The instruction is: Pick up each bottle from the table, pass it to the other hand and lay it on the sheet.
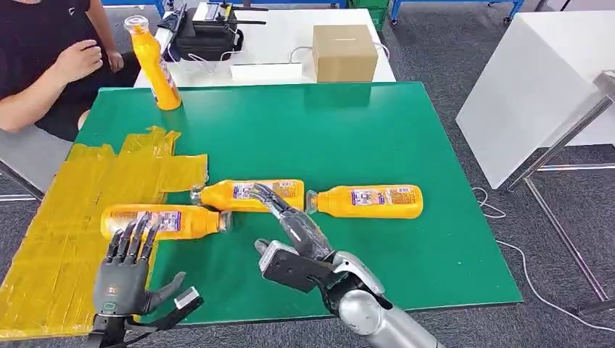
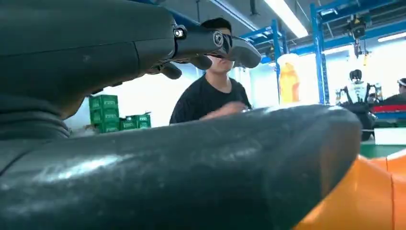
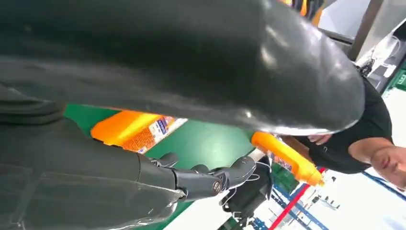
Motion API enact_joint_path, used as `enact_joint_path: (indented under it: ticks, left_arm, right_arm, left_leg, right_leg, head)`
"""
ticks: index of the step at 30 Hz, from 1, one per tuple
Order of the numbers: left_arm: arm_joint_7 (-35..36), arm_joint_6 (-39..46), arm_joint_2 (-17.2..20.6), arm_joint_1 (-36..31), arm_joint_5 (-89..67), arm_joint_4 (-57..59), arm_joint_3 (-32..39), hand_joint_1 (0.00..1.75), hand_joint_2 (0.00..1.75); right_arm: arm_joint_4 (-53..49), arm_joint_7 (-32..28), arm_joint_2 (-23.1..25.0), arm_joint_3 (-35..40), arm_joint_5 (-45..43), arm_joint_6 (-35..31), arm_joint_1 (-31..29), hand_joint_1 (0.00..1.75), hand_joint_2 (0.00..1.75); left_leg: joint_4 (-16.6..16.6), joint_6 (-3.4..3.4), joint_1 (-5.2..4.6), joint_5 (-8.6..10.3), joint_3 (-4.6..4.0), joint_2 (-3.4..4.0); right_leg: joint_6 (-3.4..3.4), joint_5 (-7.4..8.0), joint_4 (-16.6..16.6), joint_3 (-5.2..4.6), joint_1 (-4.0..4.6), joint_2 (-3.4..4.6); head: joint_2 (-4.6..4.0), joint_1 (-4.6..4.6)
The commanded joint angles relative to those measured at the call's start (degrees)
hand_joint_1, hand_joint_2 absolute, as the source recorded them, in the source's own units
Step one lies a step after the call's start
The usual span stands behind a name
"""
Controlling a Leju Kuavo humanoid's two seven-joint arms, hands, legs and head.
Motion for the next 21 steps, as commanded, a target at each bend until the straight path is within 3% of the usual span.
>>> enact_joint_path:
  ticks: [1,4,7,11,15,21]
  left_arm:
    - [-28.8,-4.0,-15.7,-2.2,54.5,-2.2,12.7,0.0,0.0]
    - [-31.2,-16.5,-17.0,-0.7,85.7,-12.7,9.7,0.0,0.0]
    - [-28.4,-22.3,-18.0,-1.2,98.3,-16.9,5.8,0.0,0.0]
    - [-27.8,-23.4,-18.3,-2.2,103.4,-16.7,4.3,0.0,0.0]
    - [-26.4,-25.5,-18.8,-5.3,107.3,-16.6,1.0,0.0,0.0]
    - [-26.2,-24.3,-18.3,-6.1,108.2,-16.6,-1.2,0.0,0.0]
  right_arm:
    - [0.6,1.8,-2.5,0.7,3.4,-2.6,1.1,0.0,1.75]
    - [3.0,5.3,-3.3,-0.1,9.1,-4.5,-0.5,0.0,1.75]
    - [15.6,10.0,-1.8,-0.4,14.1,-3.2,-10.0,0.0,1.75]
    - [24.3,12.0,-0.1,0.2,18.9,-2.2,-15.6,0.0,1.75]
    - [40.9,15.1,5.4,2.5,22.9,2.7,-26.6,0.0,1.75]
    - [47.3,15.4,9.5,4.5,24.7,4.4,-30.9,0.0,1.75]
  left_leg:
    - [-0.1,-0.03,-0.01,0.0,0.17,-0.12]
    - [0.0,-0.02,0.02,-0.04,0.05,-0.18]
    - [0.1,-0.03,0.01,-0.04,-0.07,0.01]
    - [0.0,-0.01,-0.01,0.02,0.02,0.08]
    - [0.0,-0.02,-0.03,0.1,-0.03,0.22]
    - [0.0,-0.09,-0.04,0.22,0.01,0.12]
  right_leg:
    - [0.02,-0.03,-0.1,0.23,-0.01,-0.2]
    - [0.02,-0.07,0.0,0.13,0.02,-0.24]
    - [0.01,-0.02,0.1,-0.05,0.02,-0.07]
    - [0.0,0.06,0.0,0.03,0.0,0.03]
    - [0.03,0.15,0.0,-0.08,-0.02,0.18]
    - [0.01,0.13,0.1,-0.06,-0.03,0.1]
  head:
    - [0.0,-0.02]
    - [0.0,-0.02]
    - [0.0,0.0]
    - [0.0,-0.04]
    - [0.0,-0.02]
    - [0.0,-0.04]
